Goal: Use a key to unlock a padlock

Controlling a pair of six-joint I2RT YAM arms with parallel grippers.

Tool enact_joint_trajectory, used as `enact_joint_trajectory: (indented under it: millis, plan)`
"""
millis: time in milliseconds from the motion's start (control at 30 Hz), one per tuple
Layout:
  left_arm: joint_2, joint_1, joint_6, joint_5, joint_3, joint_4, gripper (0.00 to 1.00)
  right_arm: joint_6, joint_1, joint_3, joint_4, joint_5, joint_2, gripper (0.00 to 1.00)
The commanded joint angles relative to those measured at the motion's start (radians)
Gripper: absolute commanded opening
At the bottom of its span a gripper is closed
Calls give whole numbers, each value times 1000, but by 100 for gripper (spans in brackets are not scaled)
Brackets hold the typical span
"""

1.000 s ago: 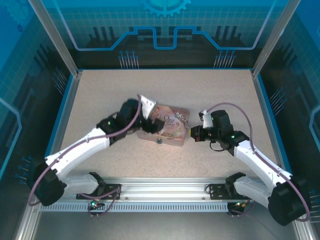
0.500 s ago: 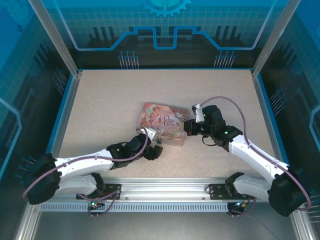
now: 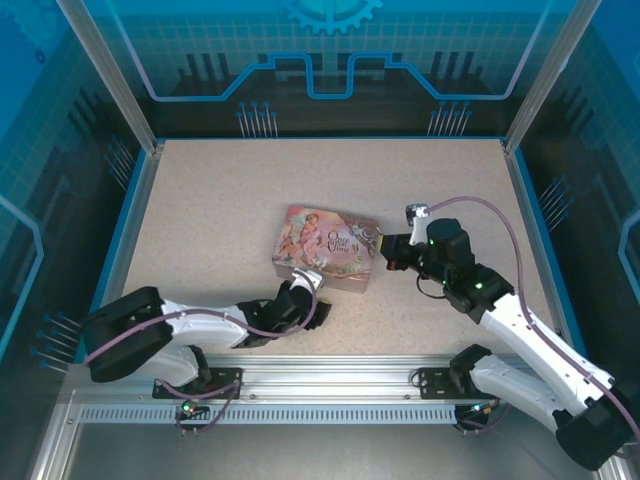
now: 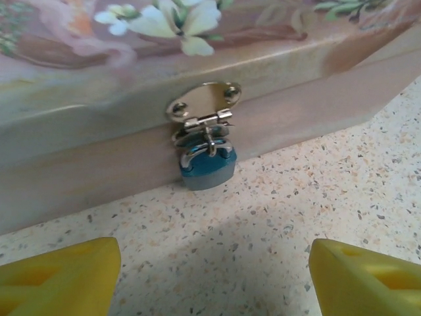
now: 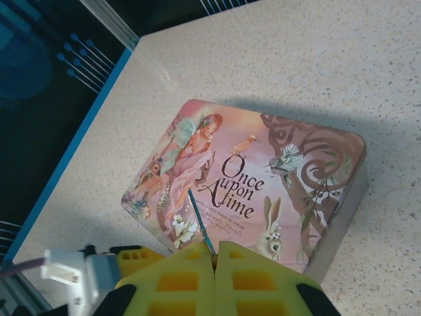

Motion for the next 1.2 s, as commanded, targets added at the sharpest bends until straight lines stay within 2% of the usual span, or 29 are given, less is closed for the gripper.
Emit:
enact_joint_trajectory:
  millis: [0, 367, 933, 1167]
  plan:
    - [64, -11, 16, -45, 23, 108, 77, 28, 21, -35, -38, 52, -48, 0]
    - [145, -11, 18, -104, 37, 186, 72, 50, 35, -78, -76, 105, -130, 0]
    - [203, -11, 45, -157, 106, 217, 49, 55, 49, -146, -90, 85, -204, 0]
    - [200, -11, 99, -176, 126, 232, 38, 55, 49, -172, -112, 84, -259, 0]
